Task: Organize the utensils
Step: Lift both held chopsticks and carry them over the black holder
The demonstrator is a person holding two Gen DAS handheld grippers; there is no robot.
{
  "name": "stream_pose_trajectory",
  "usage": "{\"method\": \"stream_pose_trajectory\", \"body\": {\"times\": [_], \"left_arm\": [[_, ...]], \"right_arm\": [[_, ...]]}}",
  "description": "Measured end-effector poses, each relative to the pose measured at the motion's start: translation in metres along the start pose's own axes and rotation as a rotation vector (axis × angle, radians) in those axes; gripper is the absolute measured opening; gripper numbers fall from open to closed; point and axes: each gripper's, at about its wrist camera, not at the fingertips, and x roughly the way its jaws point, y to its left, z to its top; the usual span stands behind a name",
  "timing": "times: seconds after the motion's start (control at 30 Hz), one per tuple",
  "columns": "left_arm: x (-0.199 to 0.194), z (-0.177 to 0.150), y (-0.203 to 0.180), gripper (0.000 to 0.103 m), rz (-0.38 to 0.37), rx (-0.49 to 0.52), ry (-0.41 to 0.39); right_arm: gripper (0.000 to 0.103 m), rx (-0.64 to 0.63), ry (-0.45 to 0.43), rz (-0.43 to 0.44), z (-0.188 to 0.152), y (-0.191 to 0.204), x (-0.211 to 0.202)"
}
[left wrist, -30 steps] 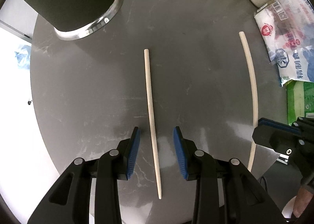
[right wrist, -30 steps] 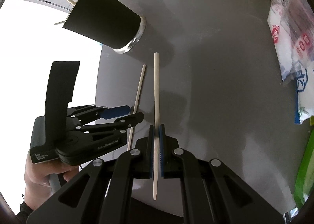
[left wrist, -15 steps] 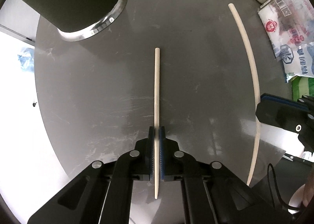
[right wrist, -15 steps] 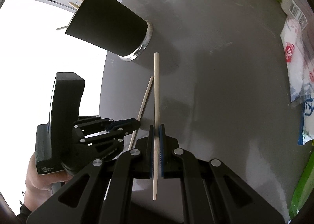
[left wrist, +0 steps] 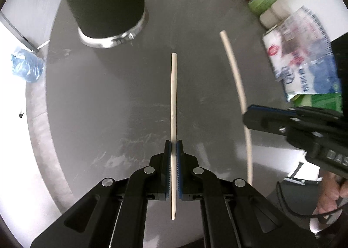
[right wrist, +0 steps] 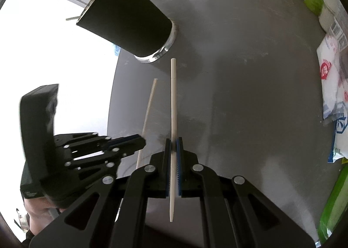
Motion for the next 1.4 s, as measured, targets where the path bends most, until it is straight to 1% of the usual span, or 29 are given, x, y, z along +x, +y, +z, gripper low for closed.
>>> {"method": "stream_pose_trajectory", "body": {"times": [0.17,0.27,0.3,0.37,0.4,0.53,0.67,0.87,0.97,1.0,1.03,1.1,1.17,1.2,1.3,1.33,1.4], "left_arm": [[-0.031,-0.017,0.014,0.004,-0.047,-0.013,-0.078],[-0.045,-0.013,0.023,0.004,-0.102,-0.035,-0.117],[-0.044,-0.01,0.02,0.004,-0.114,-0.041,-0.127],[-0.06,-0.007,0.027,0.004,-0.126,-0.047,-0.167],[-0.061,-0.001,0.028,0.004,-0.134,-0.048,-0.177],[-0.085,0.007,0.032,0.004,-0.158,-0.046,-0.245],[-0.108,0.02,0.039,0.004,-0.173,-0.044,-0.318],[-0.141,0.041,0.046,0.004,-0.241,-0.057,-0.468],[-0.152,0.05,0.049,0.004,-0.271,-0.048,-0.513],[-0.155,0.054,0.051,0.004,-0.292,-0.045,-0.528],[-0.157,0.057,0.053,0.004,-0.296,-0.042,-0.538],[-0.162,0.065,0.058,0.004,-0.286,-0.044,-0.565],[-0.166,0.069,0.063,0.004,-0.315,-0.052,-0.578],[-0.169,0.073,0.065,0.004,-0.31,-0.041,-0.596],[-0.173,0.079,0.069,0.004,-0.315,-0.04,-0.624],[-0.175,0.08,0.069,0.004,-0.304,-0.031,-0.653],[-0.18,0.082,0.069,0.004,-0.258,-0.016,-0.715]], "right_arm": [[0.005,-0.012,-0.03,-0.003,0.005,0.019,-0.01],[0.005,-0.022,-0.047,-0.005,0.012,0.032,-0.015],[0.005,-0.027,-0.054,-0.005,0.014,0.037,-0.017],[0.005,-0.029,-0.064,-0.004,0.018,0.045,-0.021],[0.005,-0.028,-0.072,0.0,0.021,0.049,-0.024],[0.005,-0.037,-0.109,0.009,0.033,0.063,-0.034],[0.005,-0.069,-0.173,0.017,0.047,0.082,-0.051],[0.005,-0.124,-0.273,0.041,0.079,0.1,-0.071],[0.005,-0.132,-0.304,0.068,0.095,0.105,-0.075],[0.005,-0.139,-0.311,0.083,0.101,0.107,-0.076],[0.005,-0.149,-0.321,0.088,0.101,0.107,-0.085],[0.005,-0.169,-0.337,0.08,0.11,0.11,-0.085],[0.005,-0.171,-0.333,0.097,0.121,0.112,-0.084],[0.006,-0.181,-0.337,0.1,0.128,0.115,-0.084],[0.005,-0.227,-0.386,0.065,0.142,0.127,-0.088],[0.005,-0.242,-0.417,0.059,0.146,0.131,-0.09],[0.006,-0.264,-0.465,0.049,0.153,0.135,-0.092]]}}
